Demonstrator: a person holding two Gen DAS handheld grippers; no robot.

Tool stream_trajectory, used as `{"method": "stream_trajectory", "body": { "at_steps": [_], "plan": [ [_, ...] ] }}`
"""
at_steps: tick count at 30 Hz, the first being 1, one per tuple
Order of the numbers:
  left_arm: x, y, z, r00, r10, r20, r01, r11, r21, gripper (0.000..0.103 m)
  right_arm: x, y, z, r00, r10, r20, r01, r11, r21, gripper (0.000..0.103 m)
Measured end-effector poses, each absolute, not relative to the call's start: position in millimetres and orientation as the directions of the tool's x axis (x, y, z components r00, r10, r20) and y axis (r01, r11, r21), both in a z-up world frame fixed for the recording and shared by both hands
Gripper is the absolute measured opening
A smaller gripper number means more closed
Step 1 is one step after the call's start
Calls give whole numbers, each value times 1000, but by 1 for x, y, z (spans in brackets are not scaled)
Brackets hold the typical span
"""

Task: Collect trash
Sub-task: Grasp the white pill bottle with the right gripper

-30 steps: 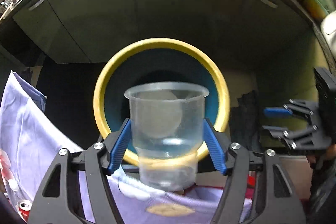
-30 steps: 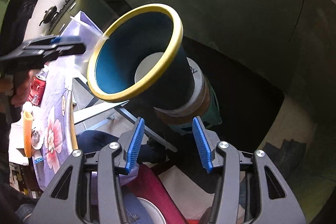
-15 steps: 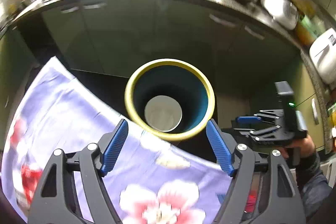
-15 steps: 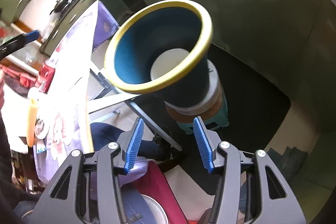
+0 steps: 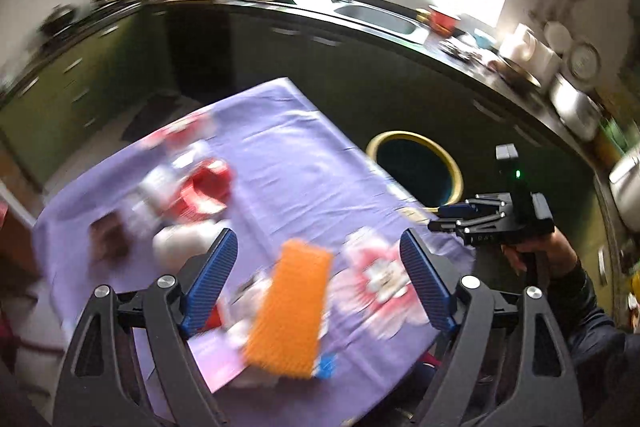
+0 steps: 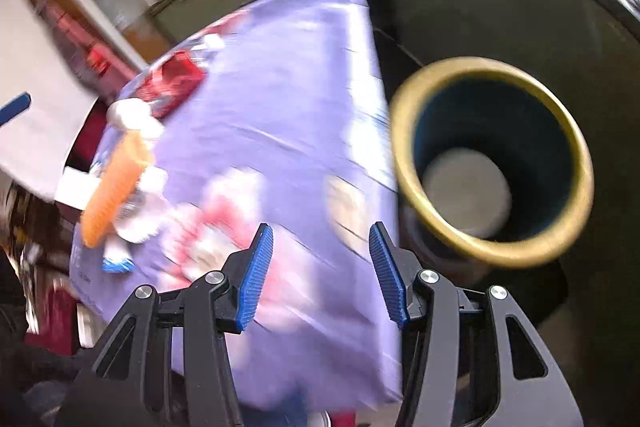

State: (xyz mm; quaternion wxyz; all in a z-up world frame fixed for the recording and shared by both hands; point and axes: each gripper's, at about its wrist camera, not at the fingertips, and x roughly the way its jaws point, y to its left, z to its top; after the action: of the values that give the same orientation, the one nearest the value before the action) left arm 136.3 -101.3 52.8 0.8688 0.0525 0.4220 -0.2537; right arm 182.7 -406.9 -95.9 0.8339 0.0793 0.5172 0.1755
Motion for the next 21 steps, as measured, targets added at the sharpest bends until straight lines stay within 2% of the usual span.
{"method": "stream_trajectory", "body": {
  "at_steps": [3,5,8,12,16,21],
  "plan": [
    [125,-64,47,530,-377,-760,428,892,-143,80,211,-354,-82,388,416,-823,-318,898,305,51],
    [119,-39,41,542,-360,-759,385,909,-156,80,234,-322,-76,360,460,-811,-354,872,338,56],
    [114,-9,36,560,-333,-759,338,928,-158,80,265,-265,-68,299,527,-795,-425,820,384,57],
    [110,13,31,562,-330,-759,308,935,-178,80,279,-198,-50,268,536,-800,-589,749,305,59],
    [107,26,26,564,-336,-754,299,935,-192,80,288,-141,-37,247,535,-808,-752,631,189,68],
    [108,31,18,552,-344,-760,297,932,-206,80,289,-94,-45,219,463,-859,-846,528,69,68]
  ]
}}
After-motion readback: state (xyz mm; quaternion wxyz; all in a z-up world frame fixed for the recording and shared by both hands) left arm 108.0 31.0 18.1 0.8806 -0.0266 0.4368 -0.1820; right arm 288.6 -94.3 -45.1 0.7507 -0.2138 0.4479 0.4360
